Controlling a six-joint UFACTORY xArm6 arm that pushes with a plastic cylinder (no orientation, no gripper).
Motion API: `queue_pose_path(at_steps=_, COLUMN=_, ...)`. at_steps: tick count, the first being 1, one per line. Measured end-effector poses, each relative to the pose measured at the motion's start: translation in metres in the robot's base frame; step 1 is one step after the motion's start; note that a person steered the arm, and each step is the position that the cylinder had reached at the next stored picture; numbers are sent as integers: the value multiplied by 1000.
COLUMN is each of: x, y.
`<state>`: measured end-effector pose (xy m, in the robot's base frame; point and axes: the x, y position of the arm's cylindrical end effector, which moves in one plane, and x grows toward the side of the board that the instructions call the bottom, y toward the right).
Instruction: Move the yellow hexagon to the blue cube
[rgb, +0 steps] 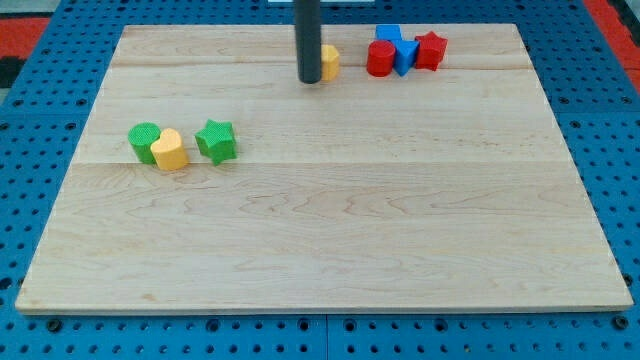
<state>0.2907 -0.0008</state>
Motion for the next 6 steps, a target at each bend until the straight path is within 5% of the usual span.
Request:
queue_pose_path(at_steps=4, x=-32, y=-18)
queue_pose_path(at_steps=6, x=-37, y=37)
